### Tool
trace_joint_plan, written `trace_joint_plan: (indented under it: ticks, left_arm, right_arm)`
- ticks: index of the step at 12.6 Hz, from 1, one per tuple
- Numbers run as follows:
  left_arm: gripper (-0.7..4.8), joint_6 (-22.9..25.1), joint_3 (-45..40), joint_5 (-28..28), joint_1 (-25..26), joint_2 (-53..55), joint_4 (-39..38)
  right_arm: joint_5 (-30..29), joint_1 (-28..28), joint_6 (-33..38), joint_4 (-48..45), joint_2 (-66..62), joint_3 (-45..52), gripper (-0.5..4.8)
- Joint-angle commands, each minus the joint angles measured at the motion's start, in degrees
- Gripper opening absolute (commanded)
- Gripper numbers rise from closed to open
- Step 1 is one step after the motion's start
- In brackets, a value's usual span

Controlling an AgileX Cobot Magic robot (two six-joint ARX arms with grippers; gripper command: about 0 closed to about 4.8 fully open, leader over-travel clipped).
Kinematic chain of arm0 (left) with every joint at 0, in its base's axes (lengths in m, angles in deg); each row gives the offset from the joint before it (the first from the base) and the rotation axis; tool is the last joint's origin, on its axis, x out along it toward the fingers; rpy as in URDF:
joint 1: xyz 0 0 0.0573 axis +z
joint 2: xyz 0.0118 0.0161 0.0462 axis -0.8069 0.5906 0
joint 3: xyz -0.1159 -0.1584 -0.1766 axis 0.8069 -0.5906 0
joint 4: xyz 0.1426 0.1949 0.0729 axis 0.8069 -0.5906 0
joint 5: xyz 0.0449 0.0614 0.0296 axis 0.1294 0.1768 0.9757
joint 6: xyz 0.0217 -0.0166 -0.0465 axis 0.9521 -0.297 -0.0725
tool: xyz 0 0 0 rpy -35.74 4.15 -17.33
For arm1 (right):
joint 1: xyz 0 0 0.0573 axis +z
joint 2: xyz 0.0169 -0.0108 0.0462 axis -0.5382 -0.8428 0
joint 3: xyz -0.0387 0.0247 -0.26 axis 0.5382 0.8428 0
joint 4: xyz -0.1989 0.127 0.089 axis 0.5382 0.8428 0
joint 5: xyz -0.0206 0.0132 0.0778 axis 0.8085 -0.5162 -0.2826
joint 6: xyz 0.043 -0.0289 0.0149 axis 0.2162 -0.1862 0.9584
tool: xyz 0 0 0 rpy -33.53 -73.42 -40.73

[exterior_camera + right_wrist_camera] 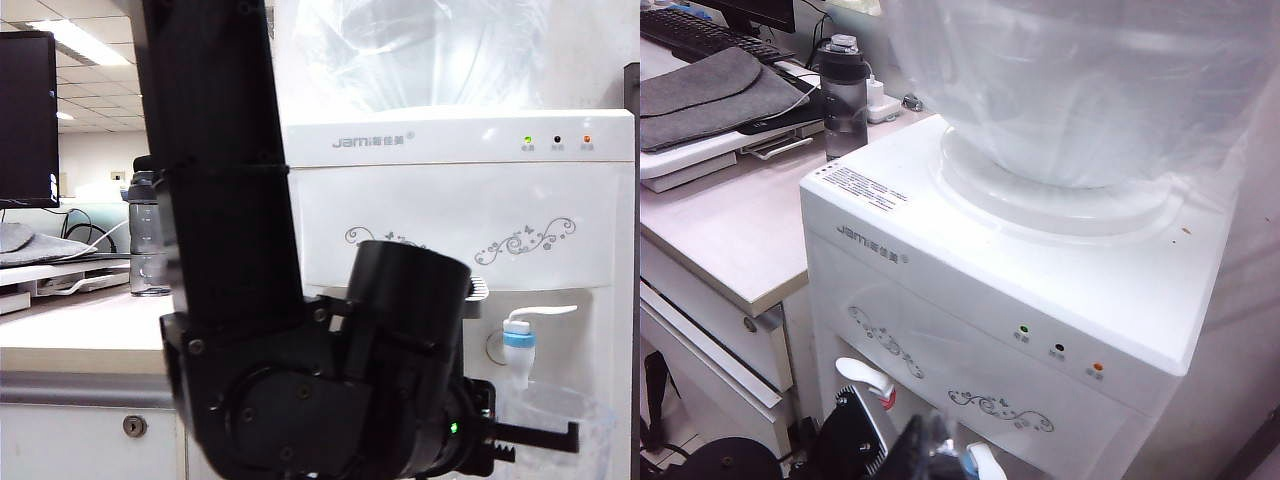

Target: Pick up the plastic mug from the left desk, go to the cold water outlet of the water dispenser, press the vertical switch to get some water, then put the mug back on the desk.

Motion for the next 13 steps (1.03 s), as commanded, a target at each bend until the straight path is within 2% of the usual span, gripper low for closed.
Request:
trace_joint_plan:
  ticks: [1, 3, 4, 13]
  left_arm:
    - [-0.05, -6.2, 2.6, 2.3, -0.4, -0.2, -4.2]
    - [-0.05, -7.4, 2.6, 2.3, -0.4, -0.2, -4.4]
    - [-0.05, -7.4, 2.6, 2.3, -0.4, 0.2, -7.1]
    - [-0.05, -8.6, 6.8, 6.2, -0.4, 2.6, -6.6]
  right_arm:
    - [0.1, 0.0, -0.1, -0.4, 0.0, -0.2, -0.01]
    - [0.1, 0.0, -0.1, -0.4, 0.0, -0.2, -0.01]
    - [0.1, 0.0, -0.1, -0.4, 0.0, -0.2, -0.01]
    - [0.1, 0.0, -0.1, -0.3, 0.1, -0.2, -0.01]
